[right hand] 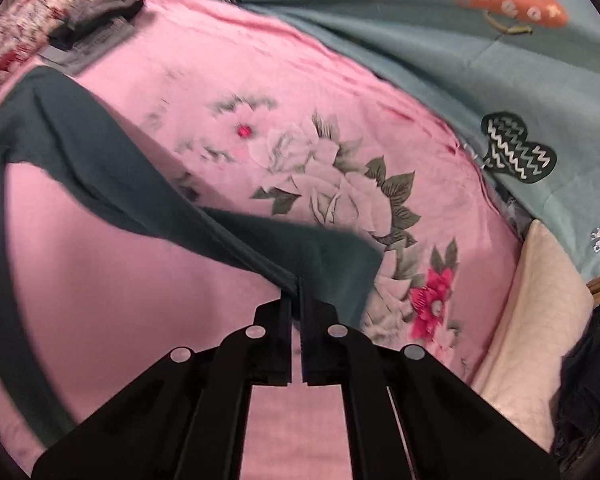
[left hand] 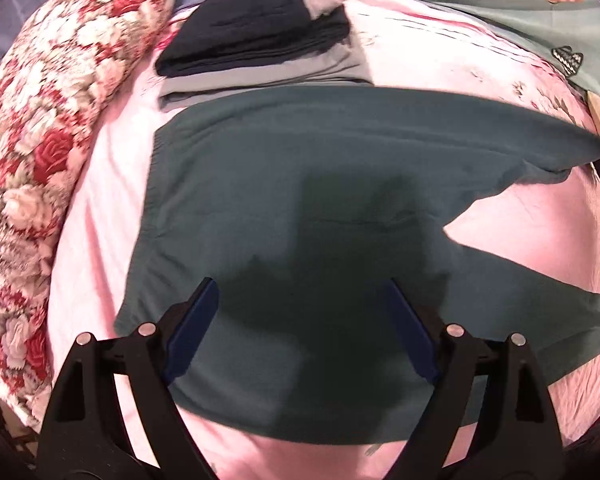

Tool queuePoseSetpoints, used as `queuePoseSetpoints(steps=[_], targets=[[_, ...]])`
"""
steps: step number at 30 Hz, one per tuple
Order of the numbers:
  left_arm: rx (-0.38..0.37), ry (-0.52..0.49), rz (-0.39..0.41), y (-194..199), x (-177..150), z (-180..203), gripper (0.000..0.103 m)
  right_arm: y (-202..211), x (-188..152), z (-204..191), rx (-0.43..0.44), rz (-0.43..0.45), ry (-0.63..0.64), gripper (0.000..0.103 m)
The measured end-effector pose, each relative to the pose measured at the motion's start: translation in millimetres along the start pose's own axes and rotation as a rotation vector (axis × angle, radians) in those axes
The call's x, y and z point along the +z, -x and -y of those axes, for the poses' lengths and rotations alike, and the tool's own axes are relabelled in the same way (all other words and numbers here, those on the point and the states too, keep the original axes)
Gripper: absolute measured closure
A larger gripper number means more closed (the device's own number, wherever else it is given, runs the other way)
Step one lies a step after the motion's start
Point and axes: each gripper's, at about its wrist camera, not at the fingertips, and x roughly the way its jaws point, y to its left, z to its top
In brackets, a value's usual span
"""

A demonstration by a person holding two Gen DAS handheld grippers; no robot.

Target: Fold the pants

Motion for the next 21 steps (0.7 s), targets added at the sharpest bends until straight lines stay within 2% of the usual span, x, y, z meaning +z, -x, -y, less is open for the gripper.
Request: queuePoseSetpoints(steps=[2,5,7,8,9,11,13,14,16,18,19,21], targets=[[-0.004,0.006,0.000,-3.9,3.0,3.5,0.017,33.8,6.1,6.9,0.029,0.008,0.025,0.101],[-0.013,0.044,-0.010,-7.4,4.3,4.9,0.017,50.6,23.7,21.0,-0.012,0.017,0.032,0.101],[-0.008,0.054,-0.014,-6.2,3.0,5.4,0.017,34.4,33.5,27.6,-0.053,-0.009,0.051,0.101],[-0.006,0.056,-0.010,-5.2,1.9,5.9,0.017,12.9,37.7,34.4,-0.086,-0.042,0.041,0.096],[-0.003,0.052,-0.013,-4.7,0.9,6.3,0.017,-11.6,38.8,43.5,-0.129,-0.087,0.010,0.084],[0.015,0.044,-0.018,-3.4,-1.6,6.5,0.017,-51.3,31.5,64.4,-0.243,-0.171,-0.061,0.072],[0.023,0.042,-0.019,-3.0,-2.4,4.7,0.016,-63.8,17.3,85.4,-0.298,-0.202,-0.177,0.072],[0.026,0.045,-0.020,-3.6,-2.7,3.7,0.016,-59.7,5.7,96.6,-0.263,-0.181,-0.271,0.071],[0.026,0.057,-0.030,-6.7,-2.8,2.1,0.016,-49.3,-10.3,102.0,-0.160,-0.134,-0.354,0.069],[0.025,0.069,-0.042,-10.0,-2.4,2.9,0.016,-45.6,-27.6,98.7,-0.073,-0.129,-0.399,0.060],[0.021,0.073,-0.049,-11.0,-1.9,5.0,0.016,-48.3,-33.6,95.7,-0.054,-0.131,-0.416,0.060],[0.016,0.069,-0.052,-9.5,-2.0,10.2,0.016,-58.0,-46.6,98.5,0.038,-0.139,-0.524,0.060]])
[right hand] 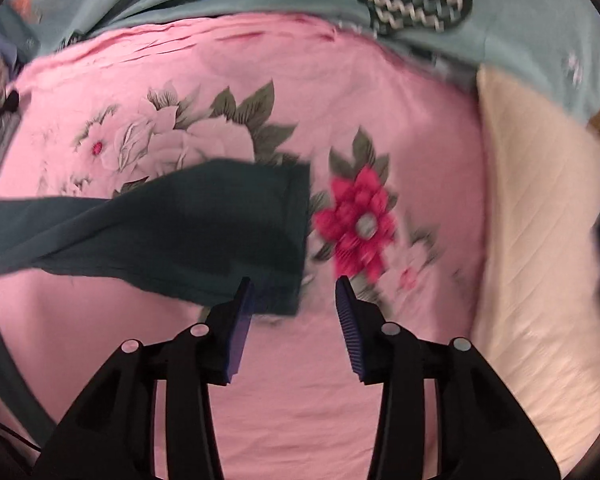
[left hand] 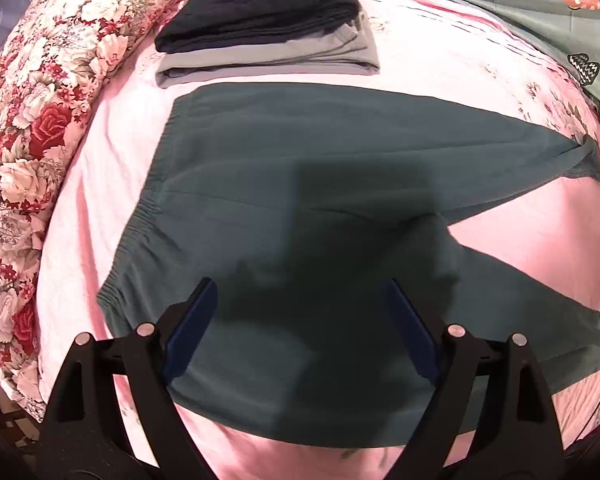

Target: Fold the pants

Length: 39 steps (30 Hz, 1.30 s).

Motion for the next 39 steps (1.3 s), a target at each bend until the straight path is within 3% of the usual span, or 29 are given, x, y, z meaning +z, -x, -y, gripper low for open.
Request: queuePoseSetpoints(steps=[3,5,6,7,13,17,21,23,27,30,33,36,39], targets=[[0.012,-0.036,0.009,4.9,-0.7,8.8,0.016,-15.2,-5.5,2.3,0.110,-0.024,-0.122,0.060],[0.026,-0.066,0.020,9.2,-0.6,14.4,0.016,-21.7,-7.5,-4.1,0.089,-0.016,-0.117,0.064],[0.026,-0.073,0.025,10.7,-0.1,16.3,0.015,-19.8,-7.9,-7.3,0.086,-0.008,-0.111,0.092],[0.028,-0.075,0.028,11.5,0.9,17.7,0.015,-16.7,-7.8,-9.4,0.125,-0.020,-0.118,0.092],[0.017,-0.057,0.051,16.5,7.7,19.7,0.015,49.8,-30.9,3.1,0.121,0.050,-0.168,0.093],[0.029,-0.057,0.061,19.3,4.7,17.4,0.015,62.7,-62.4,14.5,0.124,-0.009,-0.182,0.091],[0.052,-0.037,0.071,27.5,-4.6,7.0,0.013,35.8,-80.1,9.9,-0.044,-0.114,-0.110,0.077],[0.063,-0.036,0.089,33.7,-11.2,-4.1,0.011,34.2,-82.5,14.6,-0.179,-0.109,-0.105,0.073],[0.070,-0.049,0.102,28.6,-18.9,-32.7,0.010,64.2,-77.1,13.8,-0.232,-0.028,-0.181,0.072],[0.054,-0.043,0.109,13.8,-13.9,-58.9,0.010,96.2,-65.8,-30.9,-0.200,0.067,-0.124,0.070],[0.020,-0.045,0.137,4.5,-2.2,-82.4,0.010,121.4,-56.3,-105.1,-0.080,0.150,-0.034,0.066],[-0.057,-0.080,0.171,-2.7,23.0,-107.6,0.010,125.6,-40.4,-190.9,0.106,0.140,0.095,0.062],[-0.146,-0.145,0.194,-9.9,53.1,-128.5,0.010,115.6,-23.0,-281.1,0.214,0.120,0.280,0.062]])
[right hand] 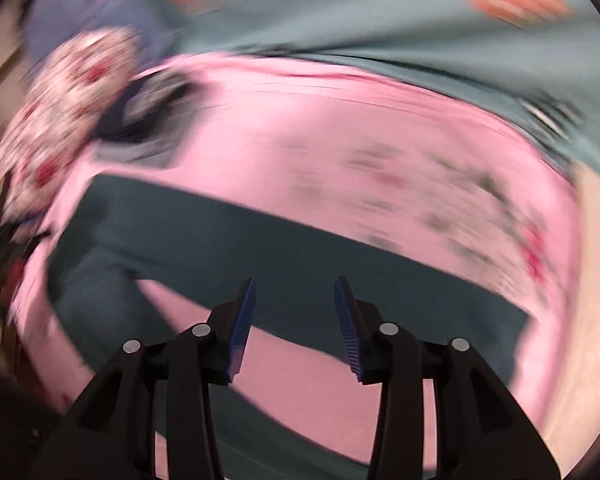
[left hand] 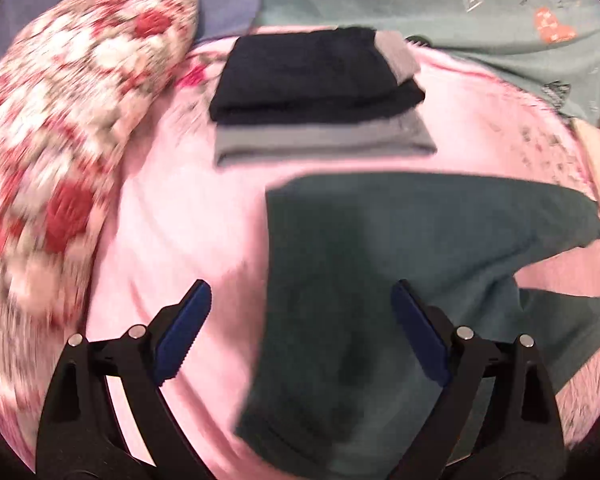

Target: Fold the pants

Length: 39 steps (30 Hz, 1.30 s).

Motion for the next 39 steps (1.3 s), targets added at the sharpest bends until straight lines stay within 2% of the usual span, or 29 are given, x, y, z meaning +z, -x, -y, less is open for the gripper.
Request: queuePoseSetpoints(steps=[4,8,11,15,22,26,30,32,33,37,39], targets=[[-0.073,-0.110,-0.020,-25.8,30.5,-23.1,0.010,-38.8,40.4,-60.1,0.066,-0.047,0.183,0.062],[-0.122,-0.156,-0.072,-55.0,49.6,-35.9,0.011,-76.9,65.8,-81.7,0.045,-0.119,0.284,0.062],[-0.128,-0.195,-0.084,-70.6,59.8,-39.0,0.014,-103.4,76.0,-83.3,0.039,-0.170,0.327,0.062],[-0.155,-0.239,-0.105,-87.2,68.9,-37.1,0.025,-132.3,81.2,-85.9,0.030,-0.211,0.363,0.062],[-0.223,-0.317,-0.166,-109.0,74.2,-27.3,0.052,-151.4,85.5,-77.2,0.058,-0.258,0.405,0.062],[-0.267,-0.346,-0.206,-119.8,75.7,-20.8,0.055,-154.7,84.2,-69.1,0.073,-0.289,0.421,0.062],[-0.262,-0.392,-0.215,-121.8,79.6,-14.3,0.056,-157.4,83.1,-60.6,0.081,-0.303,0.424,0.062],[-0.254,-0.412,-0.218,-121.9,81.9,-9.1,0.065,-159.7,80.4,-56.3,0.083,-0.312,0.432,0.062],[-0.250,-0.427,-0.221,-122.0,82.4,-6.7,0.074,-161.3,78.2,-54.7,0.084,-0.317,0.437,0.062],[-0.233,-0.476,-0.203,-117.9,80.6,3.8,0.086,-164.0,70.7,-52.8,0.052,-0.313,0.472,0.071],[-0.232,-0.486,-0.193,-115.2,80.2,6.9,0.090,-161.7,69.1,-51.2,0.067,-0.317,0.473,0.089]])
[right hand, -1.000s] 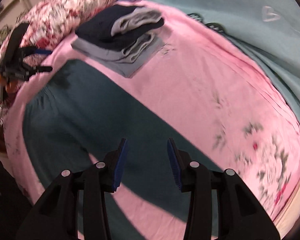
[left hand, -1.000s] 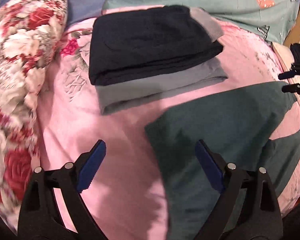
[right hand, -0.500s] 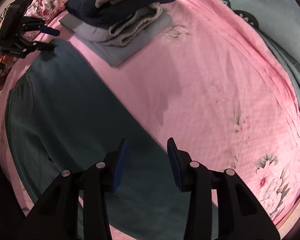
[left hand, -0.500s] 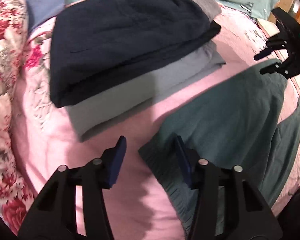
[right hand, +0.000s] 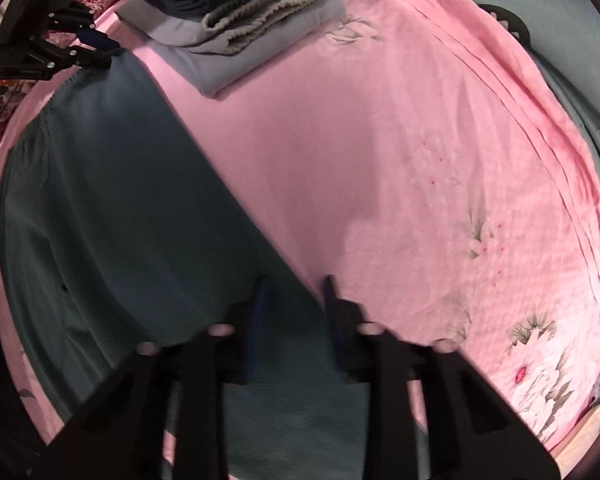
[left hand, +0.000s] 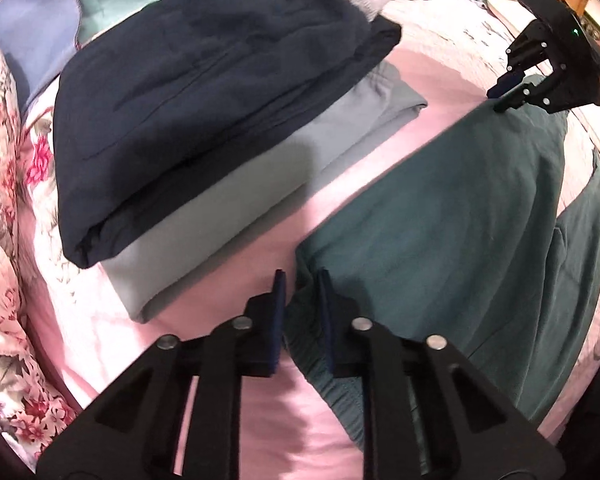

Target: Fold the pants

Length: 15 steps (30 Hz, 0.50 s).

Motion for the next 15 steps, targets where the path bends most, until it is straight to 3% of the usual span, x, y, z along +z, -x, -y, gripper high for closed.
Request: queuePoseSetpoints(steps=[3,9,15], targets=[[0.005,0.003,0.013,4.0,4.0,1.5,0.092,1.6,-3.7,-6.5,-0.026,-0.012,0.044,0.101],[0.000,0.033,0.060,25.3,1.4,-2.4,0.093,23.3,-11.5,-13.5,-0.057,0.030,0.035,0.102],[0.014,0.000,0.118,67.4,-14.9,7.2,0.094,75.0,-30.8,-37.8,-0.078,0.104,0.048,0.102]])
